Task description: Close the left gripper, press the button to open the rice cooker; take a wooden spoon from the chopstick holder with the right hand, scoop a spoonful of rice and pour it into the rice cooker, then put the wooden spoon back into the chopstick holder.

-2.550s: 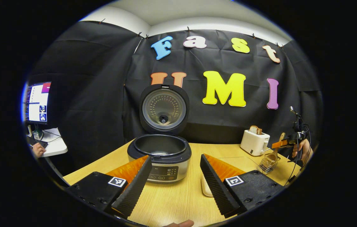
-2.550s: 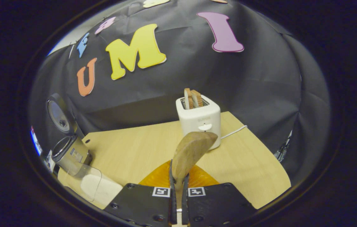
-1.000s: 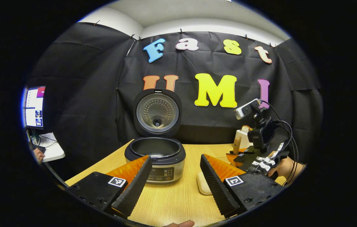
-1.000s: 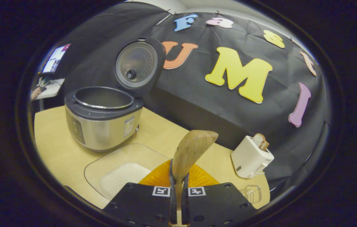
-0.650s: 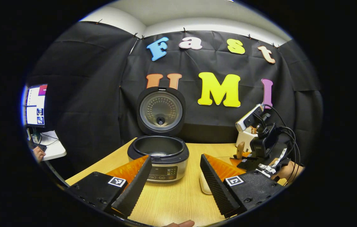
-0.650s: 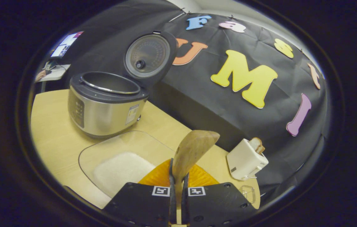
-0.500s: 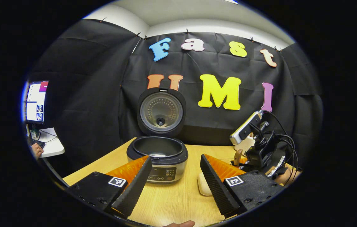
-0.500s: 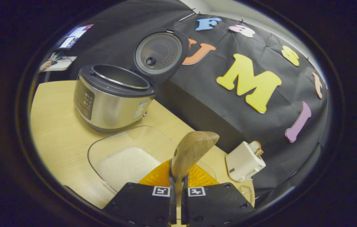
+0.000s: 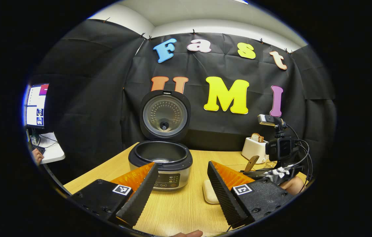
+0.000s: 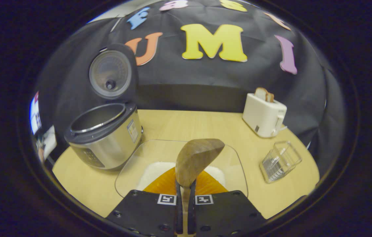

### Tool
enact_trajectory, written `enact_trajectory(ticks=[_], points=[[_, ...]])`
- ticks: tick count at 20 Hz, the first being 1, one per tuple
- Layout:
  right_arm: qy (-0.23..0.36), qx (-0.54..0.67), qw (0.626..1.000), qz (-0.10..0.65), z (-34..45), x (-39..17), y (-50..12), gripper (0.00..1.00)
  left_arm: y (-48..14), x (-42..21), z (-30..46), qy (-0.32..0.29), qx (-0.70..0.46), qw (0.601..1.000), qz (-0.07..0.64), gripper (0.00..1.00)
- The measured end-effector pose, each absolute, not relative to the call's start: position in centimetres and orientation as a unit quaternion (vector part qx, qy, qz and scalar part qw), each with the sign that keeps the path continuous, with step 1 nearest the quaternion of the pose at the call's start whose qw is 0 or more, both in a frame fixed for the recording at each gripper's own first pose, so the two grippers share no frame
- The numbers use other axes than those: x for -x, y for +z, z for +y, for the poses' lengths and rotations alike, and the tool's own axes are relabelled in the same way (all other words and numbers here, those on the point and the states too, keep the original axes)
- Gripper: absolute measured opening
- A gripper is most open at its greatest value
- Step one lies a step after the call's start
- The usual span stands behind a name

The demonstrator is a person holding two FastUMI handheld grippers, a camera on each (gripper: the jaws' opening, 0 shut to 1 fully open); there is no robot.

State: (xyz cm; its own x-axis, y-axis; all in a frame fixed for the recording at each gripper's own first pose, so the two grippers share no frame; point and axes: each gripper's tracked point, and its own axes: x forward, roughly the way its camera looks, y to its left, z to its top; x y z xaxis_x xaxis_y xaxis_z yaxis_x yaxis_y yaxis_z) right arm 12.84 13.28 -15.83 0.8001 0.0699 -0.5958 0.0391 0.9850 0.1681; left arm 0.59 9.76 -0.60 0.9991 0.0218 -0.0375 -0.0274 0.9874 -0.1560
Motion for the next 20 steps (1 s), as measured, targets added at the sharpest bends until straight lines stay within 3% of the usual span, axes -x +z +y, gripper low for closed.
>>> enact_trajectory(ticks=[4,13,20], points=[[-0.03,-0.197,0.927,0.318,12.4,-12.7,-15.9,0.06,-0.9,-0.8,9.5,0.011,0.076,0.997,0.022,0.96],[-0.082,-0.397,0.849,0.339,11.3,-12.8,-16.8,0.06,-1.4,-1.2,8.7,0.004,0.069,0.997,0.03,0.96],[-0.087,-0.416,0.836,0.346,13.2,-13.0,-16.6,0.06,-1.8,-1.5,8.8,0.006,0.074,0.997,0.035,0.96]])
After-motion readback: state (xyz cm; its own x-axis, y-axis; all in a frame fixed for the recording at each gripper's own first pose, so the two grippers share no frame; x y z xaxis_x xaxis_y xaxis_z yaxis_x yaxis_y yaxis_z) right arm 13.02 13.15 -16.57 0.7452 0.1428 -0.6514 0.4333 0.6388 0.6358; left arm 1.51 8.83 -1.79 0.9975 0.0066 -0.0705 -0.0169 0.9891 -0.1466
